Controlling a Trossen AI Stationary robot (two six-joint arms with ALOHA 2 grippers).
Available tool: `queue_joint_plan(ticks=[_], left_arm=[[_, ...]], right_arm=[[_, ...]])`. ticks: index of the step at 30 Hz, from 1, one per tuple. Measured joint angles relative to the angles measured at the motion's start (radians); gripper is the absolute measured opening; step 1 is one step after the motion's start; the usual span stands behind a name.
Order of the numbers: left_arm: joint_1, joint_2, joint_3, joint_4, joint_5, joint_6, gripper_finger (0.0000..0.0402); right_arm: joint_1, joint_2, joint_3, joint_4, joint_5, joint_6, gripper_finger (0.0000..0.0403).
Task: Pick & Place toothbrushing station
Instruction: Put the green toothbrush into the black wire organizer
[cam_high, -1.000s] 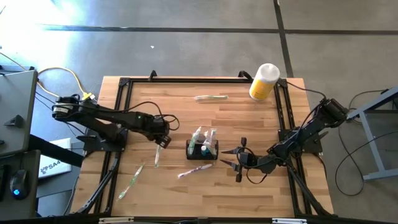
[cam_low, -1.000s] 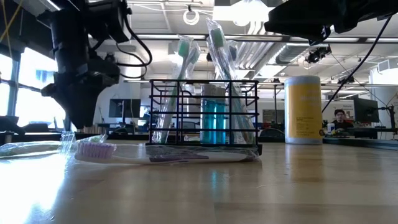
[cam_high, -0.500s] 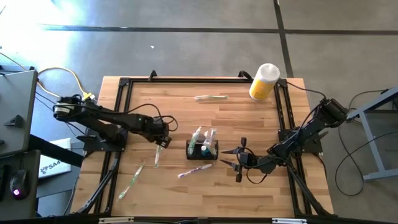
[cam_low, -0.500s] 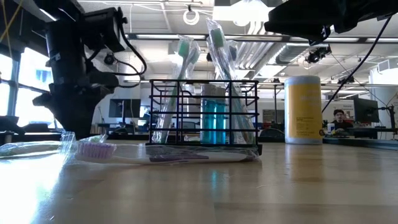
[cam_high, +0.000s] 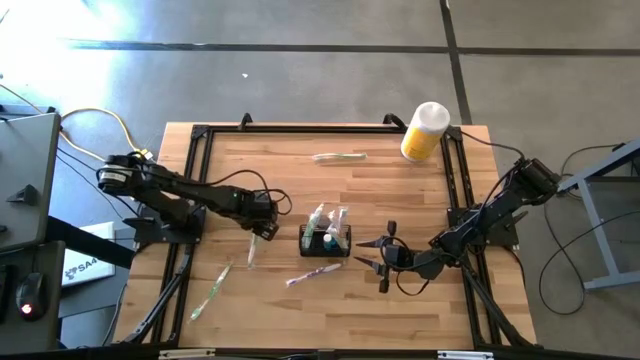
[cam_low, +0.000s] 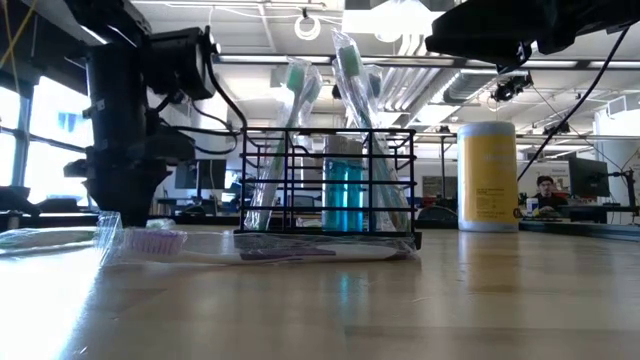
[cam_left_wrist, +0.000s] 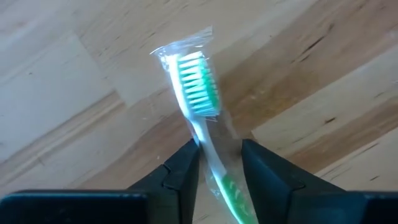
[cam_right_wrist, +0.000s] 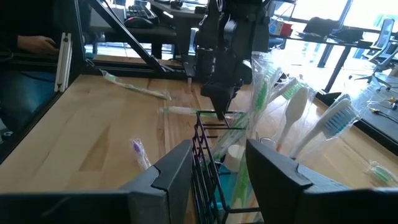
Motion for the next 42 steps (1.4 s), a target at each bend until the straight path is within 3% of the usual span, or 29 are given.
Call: queue_joint_plan(ticks=[9, 19, 26, 32, 36, 42], left_arm=[[-0.001, -0.008, -0.004, -0.005, -0.066, 0.091, 0.0014], [0.001, -0.047, 0.073, -0.062, -0.162, 0.194, 0.0005], [-0.011, -0.122, 0.284, -0.304, -0.308, 0.229, 0.0003], [-0.130, -0.152, 0.542, -0.502, -0.530, 0.239, 0.0002], [-0.307, -0.174, 0.632, -0.415, -0.736, 0.327, 0.0002], [-0.564, -0.181, 0.557, 0.048, -0.928, 0.711, 0.0002]], right_arm=[[0.000, 0.000, 0.000, -0.002, 0.000, 0.000, 0.0144], [0.000, 0.000, 0.000, -0.003, 0.000, 0.000, 0.0144], [0.000, 0.000, 0.000, -0.019, 0.000, 0.000, 0.0144], [0.000, 0.000, 0.000, -0.026, 0.000, 0.023, 0.0144], [0.000, 0.000, 0.000, -0.031, 0.000, 0.027, 0.0144], [0.001, 0.000, 0.000, -0.041, -0.002, 0.052, 0.0144]])
